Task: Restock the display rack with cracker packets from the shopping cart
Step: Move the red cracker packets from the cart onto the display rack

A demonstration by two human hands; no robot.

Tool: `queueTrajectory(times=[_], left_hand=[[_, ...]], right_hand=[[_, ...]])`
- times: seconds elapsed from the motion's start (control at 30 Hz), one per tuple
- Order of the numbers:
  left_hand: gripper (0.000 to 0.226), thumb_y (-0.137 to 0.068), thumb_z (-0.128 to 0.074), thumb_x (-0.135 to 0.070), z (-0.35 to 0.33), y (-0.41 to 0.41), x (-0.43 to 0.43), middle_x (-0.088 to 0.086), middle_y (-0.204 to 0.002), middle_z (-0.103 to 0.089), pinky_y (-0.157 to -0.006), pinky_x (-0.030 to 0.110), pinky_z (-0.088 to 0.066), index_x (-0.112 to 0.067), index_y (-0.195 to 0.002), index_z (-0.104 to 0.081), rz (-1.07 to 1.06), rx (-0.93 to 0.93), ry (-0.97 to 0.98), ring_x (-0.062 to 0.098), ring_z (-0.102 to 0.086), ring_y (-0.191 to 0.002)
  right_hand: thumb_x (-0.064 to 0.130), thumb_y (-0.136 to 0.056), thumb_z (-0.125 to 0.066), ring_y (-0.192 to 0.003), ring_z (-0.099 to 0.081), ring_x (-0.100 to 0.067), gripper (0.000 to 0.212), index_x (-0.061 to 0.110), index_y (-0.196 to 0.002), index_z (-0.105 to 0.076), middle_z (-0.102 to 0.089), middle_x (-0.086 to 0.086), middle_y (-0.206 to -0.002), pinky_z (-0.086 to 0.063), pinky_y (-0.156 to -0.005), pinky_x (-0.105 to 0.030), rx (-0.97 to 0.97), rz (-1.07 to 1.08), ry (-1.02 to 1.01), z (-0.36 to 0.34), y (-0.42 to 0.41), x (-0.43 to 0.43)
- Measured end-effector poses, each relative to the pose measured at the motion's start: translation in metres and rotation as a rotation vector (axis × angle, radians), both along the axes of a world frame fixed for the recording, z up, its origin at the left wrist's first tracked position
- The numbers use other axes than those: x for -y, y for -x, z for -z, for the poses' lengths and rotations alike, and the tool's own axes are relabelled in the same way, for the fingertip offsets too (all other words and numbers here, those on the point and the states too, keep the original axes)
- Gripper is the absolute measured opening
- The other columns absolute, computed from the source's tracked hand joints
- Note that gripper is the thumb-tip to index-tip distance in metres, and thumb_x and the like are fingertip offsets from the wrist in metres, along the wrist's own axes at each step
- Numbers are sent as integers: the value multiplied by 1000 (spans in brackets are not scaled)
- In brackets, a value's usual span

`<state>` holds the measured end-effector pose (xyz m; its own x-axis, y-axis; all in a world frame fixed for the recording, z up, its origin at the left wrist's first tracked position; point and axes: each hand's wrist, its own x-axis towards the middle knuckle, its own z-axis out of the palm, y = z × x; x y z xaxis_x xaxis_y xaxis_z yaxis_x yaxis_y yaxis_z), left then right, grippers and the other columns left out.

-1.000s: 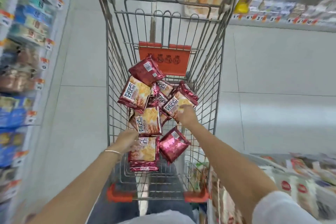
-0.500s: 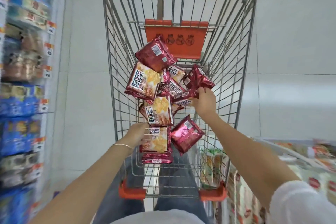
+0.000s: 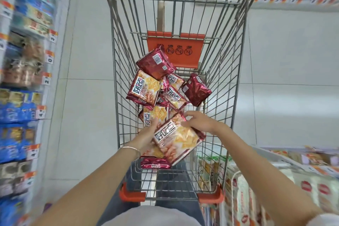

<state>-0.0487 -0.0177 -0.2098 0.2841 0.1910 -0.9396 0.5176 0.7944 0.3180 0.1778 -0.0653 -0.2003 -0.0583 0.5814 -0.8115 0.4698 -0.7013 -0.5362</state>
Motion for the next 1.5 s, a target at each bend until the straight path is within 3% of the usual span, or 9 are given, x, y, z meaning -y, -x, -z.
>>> queueTrajectory(times=[0.13,0.23,0.33,0.57,0.73,0.97,1.13,1.3,1.5], left_hand=[[83,-76,-85,-43,8,26,12,21,-124,-68,-96,54,-52,-5,-140,-48,-274,115,102,37,-66,-117],[46,-91,-69,-25,7,37,23,20,-115,-72,-88,45,-56,-4,-130,-56,-393,188,153,33,-70,-106],[47,-87,-70,-18,11,42,31,16,-114,-74,-87,44,-58,-6,-131,-58,-446,201,166,31,-72,-102],[47,-85,-72,-15,19,44,34,18,-118,-72,-97,53,-54,-5,-130,-61,-471,99,156,37,-67,-113],[34,-92,-67,-10,17,53,39,16,-114,-74,-100,52,-52,-7,-126,-62,-349,51,132,35,-69,-110],[37,-93,-68,-10,26,57,42,16,-117,-73,-101,53,-52,-9,-129,-61,-329,45,130,34,-70,-109],[34,-93,-67,-9,24,46,37,15,-114,-74,-94,50,-56,-7,-126,-63,-335,35,115,34,-71,-107],[33,-92,-68,-8,25,37,29,14,-111,-75,-72,39,-62,-7,-125,-63,-370,9,103,27,-75,-93],[34,-90,-71,-10,31,37,25,12,-112,-75,-86,46,-58,-11,-124,-64,-378,9,110,32,-72,-104]], right_hand=[[32,-97,-63,-143,-34,-27,56,13,-147,-43,-31,-5,-159,-27,-118,-38,-174,83,122,24,19,5],[26,-96,-65,-148,-27,-29,69,17,-154,-29,-20,-5,-164,-27,-120,-45,-323,244,245,37,18,-3],[29,-97,-64,-147,-28,-29,65,14,-151,-31,-22,-5,-163,-30,-119,-42,-373,236,289,43,17,-15],[27,-98,-61,-115,-57,-27,51,6,-141,-47,-51,-12,-142,-44,-92,-32,77,103,-53,49,25,-64],[17,-100,-57,-131,-50,-41,39,-1,-135,-52,-49,-21,-145,-43,-105,-45,119,73,-102,50,34,-103],[11,-97,-57,-61,-52,-16,30,1,-126,-57,-61,-18,-126,-42,-55,-27,189,220,-144,50,-2,-111],[12,-93,-65,-86,-59,-21,40,3,-130,-57,-60,-14,-128,-53,-81,-38,200,322,-198,40,-18,-132],[19,-93,-68,-139,-42,-27,67,2,-150,-37,-41,-13,-153,-36,-110,-34,58,112,-252,32,29,-162],[24,-79,-84,-149,-22,-31,116,11,-158,0,-17,-10,-165,-25,-120,-42,46,-151,-108,65,67,-189]])
